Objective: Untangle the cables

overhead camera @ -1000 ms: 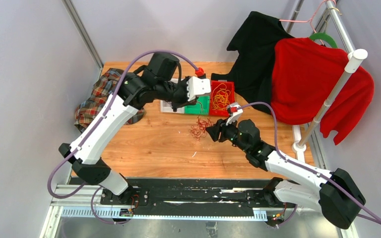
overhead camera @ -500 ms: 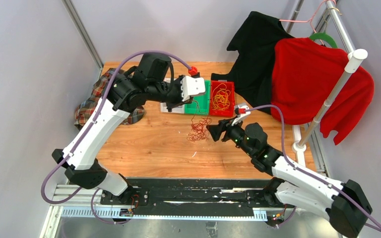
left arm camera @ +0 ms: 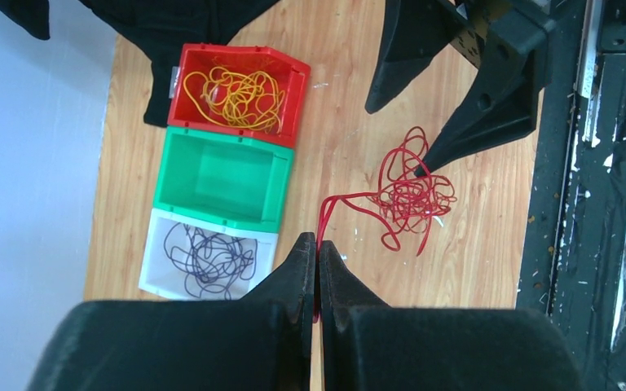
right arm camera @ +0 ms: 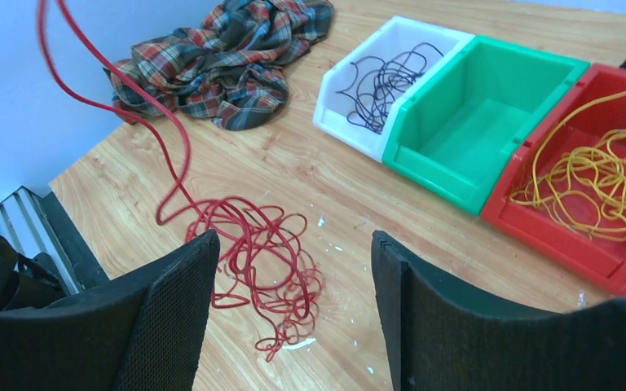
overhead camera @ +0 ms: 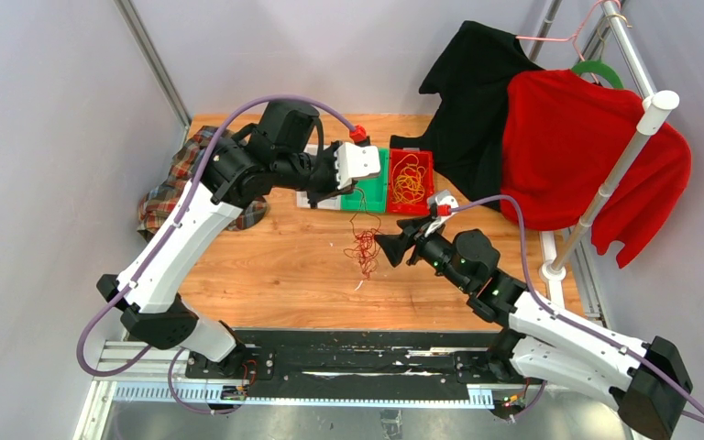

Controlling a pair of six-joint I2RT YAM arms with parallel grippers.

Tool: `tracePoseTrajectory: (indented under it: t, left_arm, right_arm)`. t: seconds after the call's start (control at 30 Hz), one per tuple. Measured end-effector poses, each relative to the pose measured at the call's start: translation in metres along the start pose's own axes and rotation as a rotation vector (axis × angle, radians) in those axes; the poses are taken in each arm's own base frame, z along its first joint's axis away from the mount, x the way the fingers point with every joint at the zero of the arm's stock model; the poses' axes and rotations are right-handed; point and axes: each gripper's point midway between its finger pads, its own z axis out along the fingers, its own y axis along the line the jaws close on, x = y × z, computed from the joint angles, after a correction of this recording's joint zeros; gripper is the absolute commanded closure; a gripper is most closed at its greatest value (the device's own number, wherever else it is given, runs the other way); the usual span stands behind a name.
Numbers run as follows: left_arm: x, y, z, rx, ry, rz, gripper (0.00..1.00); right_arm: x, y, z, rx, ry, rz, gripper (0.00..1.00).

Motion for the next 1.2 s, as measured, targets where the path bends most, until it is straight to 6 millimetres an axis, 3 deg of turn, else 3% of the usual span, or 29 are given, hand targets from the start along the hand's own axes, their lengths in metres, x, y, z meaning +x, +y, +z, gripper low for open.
tracePoseTrajectory:
  t: [0.37,0.53,0.67,0.73,0.77,0.8,0.83,0.87,0.93,1.03,1.2]
  left_arm:
    - [0.007,0.000,0.003,0.001,0.024,0.007,1.00]
    - [0.008,0.000,0.004,0.002,0.025,0.008,1.00]
    - [0.007,0.000,0.004,0.002,0.024,0.007,1.00]
    - [0.007,-0.001,0.004,0.004,0.023,0.007,1.00]
    - [0.007,-0.001,0.004,0.005,0.022,0.007,1.00]
    - [0.007,-0.001,0.004,0.008,0.020,0.007,0.99]
    - [0.006,-0.002,0.004,0.010,0.018,0.006,0.95]
    - [0.006,-0.002,0.004,0.013,0.016,0.006,0.80]
    - [0.006,-0.002,0.004,0.014,0.014,0.004,0.52]
    - [0.006,-0.002,0.004,0.009,0.017,-0.008,0.28]
    - [0.007,-0.001,0.003,0.007,0.015,-0.042,0.22]
  right_arm:
    - [-0.043,0.023,-0.008,-0.096,-0.068,-0.045,0.31]
    - [-0.044,0.025,0.002,-0.095,-0.050,-0.053,0.34]
    - [-0.035,0.011,0.020,-0.017,-0.001,-0.079,0.38]
    - [-0.031,0.004,0.028,0.021,0.023,-0.092,0.48]
    - [-0.030,0.002,0.032,0.036,0.030,-0.099,0.59]
    - [-0.030,0.001,0.034,0.040,0.033,-0.105,0.79]
    - [-0.030,0.000,0.036,0.044,0.034,-0.108,0.96]
    - [-0.030,0.000,0.038,0.049,0.033,-0.111,0.99]
    - [-0.032,-0.003,0.039,0.067,0.029,-0.106,0.99]
    - [-0.042,-0.009,0.037,0.111,-0.001,-0.102,0.99]
    - [-0.070,-0.012,0.022,0.142,-0.086,-0.091,0.99]
